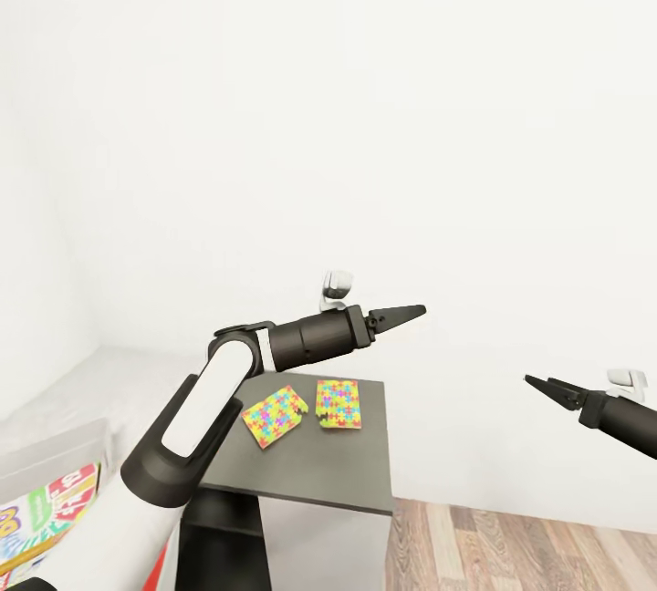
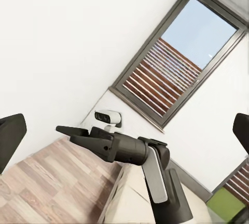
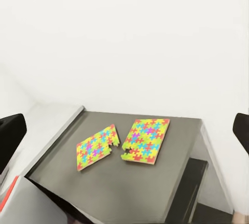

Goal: Put all the toys in the child's room - the three board games (two on the bed and one on the table), the two jigsaw puzzles on the table, and the tennis ball on the table - inside the toy box on the table in the child's room.

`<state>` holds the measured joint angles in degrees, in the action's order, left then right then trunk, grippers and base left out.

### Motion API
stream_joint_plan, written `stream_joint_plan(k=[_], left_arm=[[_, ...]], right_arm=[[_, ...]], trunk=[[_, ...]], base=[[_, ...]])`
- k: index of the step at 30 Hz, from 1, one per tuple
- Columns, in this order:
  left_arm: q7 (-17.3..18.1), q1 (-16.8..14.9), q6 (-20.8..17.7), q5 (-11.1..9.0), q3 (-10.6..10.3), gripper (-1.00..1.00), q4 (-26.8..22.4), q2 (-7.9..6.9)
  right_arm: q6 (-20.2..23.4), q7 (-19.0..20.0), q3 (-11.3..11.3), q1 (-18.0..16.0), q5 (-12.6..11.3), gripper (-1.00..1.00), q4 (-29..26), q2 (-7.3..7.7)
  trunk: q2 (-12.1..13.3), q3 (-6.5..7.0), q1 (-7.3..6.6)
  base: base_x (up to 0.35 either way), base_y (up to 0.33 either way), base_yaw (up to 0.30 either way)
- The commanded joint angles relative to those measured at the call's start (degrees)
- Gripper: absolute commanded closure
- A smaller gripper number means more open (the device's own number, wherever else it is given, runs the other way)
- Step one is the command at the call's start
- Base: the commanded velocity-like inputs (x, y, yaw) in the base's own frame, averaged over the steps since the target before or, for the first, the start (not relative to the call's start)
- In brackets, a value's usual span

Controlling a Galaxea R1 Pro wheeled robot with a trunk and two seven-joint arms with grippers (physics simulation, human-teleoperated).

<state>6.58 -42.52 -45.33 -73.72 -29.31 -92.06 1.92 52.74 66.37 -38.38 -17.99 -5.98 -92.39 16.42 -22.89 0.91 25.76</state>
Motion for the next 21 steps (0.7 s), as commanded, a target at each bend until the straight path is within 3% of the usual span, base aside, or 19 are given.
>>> stream_joint_plan(k=[1,11,21], left_arm=[[0.25,-0.02,-0.2,0.15,0.04,-1.0,0.03,0.02],[0.1,-0.02,-0.23,0.18,-0.01,-1.0,0.03,0.06],[-1.12,-0.02,-0.28,0.23,-0.1,-1.0,0.03,0.08]], right_arm=[[0.32,0.07,-0.03,-0.03,-0.17,-1.0,0.02,0.01],[0.12,0.17,-0.13,0.05,-0.19,-1.0,0.02,-0.11],[0.04,0.23,-0.19,0.13,-0.17,-1.0,-0.03,-0.26]], trunk=[[-0.04,0.03,0.02],[-0.04,0.37,0.02],[-0.04,0.45,0.02]], base=[[0.0,0.0,-0.238],[0.023,-0.005,-0.145],[0.202,-0.083,-0.034]])
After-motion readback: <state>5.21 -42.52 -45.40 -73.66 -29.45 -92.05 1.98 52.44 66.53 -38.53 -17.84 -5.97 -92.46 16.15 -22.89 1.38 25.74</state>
